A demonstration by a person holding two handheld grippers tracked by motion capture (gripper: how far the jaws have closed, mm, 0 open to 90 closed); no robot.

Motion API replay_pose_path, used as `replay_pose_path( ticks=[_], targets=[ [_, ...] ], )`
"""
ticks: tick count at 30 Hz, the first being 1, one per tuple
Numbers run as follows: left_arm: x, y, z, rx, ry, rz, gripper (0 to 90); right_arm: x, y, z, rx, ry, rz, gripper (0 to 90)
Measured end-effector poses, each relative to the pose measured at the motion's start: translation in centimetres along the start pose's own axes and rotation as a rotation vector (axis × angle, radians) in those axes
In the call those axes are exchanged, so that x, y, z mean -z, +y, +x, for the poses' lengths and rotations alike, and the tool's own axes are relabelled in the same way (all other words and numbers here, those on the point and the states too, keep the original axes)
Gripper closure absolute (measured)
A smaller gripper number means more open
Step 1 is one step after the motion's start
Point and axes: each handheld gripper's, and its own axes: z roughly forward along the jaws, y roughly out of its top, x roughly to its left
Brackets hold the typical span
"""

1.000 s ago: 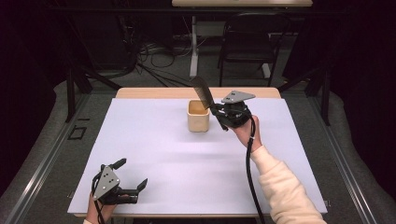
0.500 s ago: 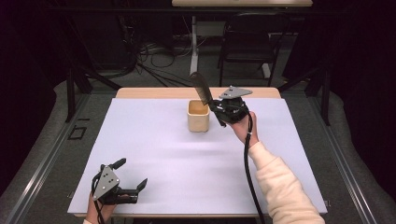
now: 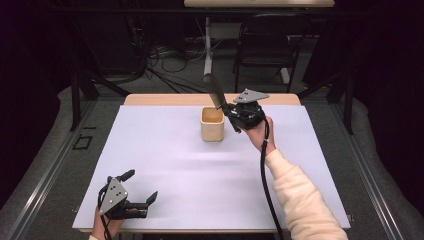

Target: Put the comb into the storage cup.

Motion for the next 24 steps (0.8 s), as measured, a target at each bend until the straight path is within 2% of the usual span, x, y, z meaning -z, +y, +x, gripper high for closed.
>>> replay_pose_path(
  ticks=[7, 18, 24],
  targets=[
    [-0.1, 0.0, -0.1, -0.002, -0.001, 0.001, 0.4, -0.1, 0.6, -0.1, -0.006, -0.005, -0.030, 71.7],
    [0.0, 0.0, -0.1, -0.001, -0.003, -0.002, 0.4, -0.4, 1.7, 0.4, 0.017, -0.007, -0.037, 71.7],
    [-0.1, 0.0, -0.1, -0.004, -0.005, 0.000, 0.3, -0.6, 2.1, 0.5, 0.010, -0.004, -0.051, 71.8]
  ],
)
